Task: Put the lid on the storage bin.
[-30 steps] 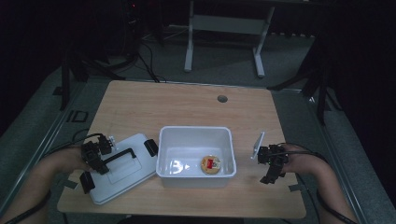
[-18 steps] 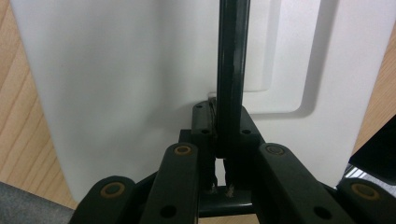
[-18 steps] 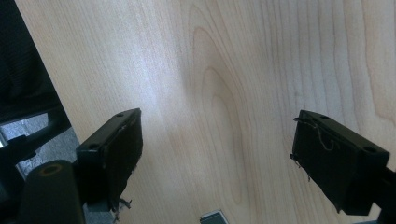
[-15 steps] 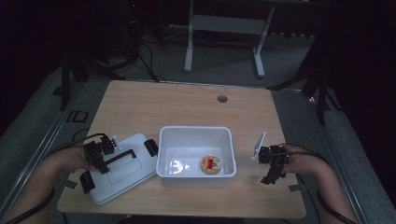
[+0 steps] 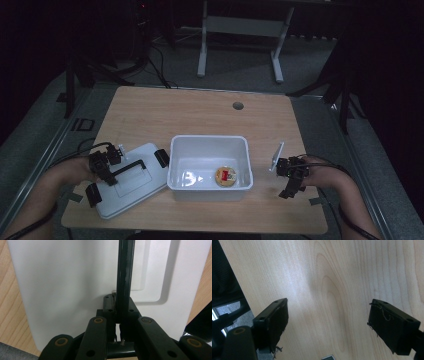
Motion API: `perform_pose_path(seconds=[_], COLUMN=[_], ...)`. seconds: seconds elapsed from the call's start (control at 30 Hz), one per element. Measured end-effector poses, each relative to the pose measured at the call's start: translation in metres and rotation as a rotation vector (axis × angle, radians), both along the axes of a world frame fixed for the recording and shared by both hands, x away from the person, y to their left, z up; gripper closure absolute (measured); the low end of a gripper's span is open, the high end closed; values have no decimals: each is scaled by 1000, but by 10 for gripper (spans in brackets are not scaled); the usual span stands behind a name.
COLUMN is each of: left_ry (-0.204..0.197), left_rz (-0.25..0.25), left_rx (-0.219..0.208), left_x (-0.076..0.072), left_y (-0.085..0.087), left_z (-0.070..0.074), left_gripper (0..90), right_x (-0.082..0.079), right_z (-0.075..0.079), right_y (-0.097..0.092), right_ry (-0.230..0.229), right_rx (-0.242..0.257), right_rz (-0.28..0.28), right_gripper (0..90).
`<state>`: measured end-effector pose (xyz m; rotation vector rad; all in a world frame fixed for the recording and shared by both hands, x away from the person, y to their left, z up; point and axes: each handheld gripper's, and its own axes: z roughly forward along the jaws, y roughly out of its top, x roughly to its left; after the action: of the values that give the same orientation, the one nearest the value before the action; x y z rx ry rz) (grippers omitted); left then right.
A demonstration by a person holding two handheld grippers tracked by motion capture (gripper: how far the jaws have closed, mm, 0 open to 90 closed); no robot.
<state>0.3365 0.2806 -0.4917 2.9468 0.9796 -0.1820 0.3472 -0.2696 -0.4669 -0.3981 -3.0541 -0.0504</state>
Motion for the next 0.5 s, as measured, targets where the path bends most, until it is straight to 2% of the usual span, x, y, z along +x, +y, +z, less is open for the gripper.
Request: perform_pose_path(seconds=[0.2,0.33,0.5], left_ry=[-14,-19,-16], left_rz=[5,13,-1], left_rx=[-1,-38,0], left_x=[-2,-6,-12], left_y=[4,9,11], left_z=[7,18,33], left_gripper=[840,840,840], right_x=[0,-1,0], right_z=[3,4,7], right_y=[-3,-4,-7], right_ry=[-6,-13,-19], right_rx=[3,5,15], right_rz=[-10,-15,-24], right_gripper=[161,161,161])
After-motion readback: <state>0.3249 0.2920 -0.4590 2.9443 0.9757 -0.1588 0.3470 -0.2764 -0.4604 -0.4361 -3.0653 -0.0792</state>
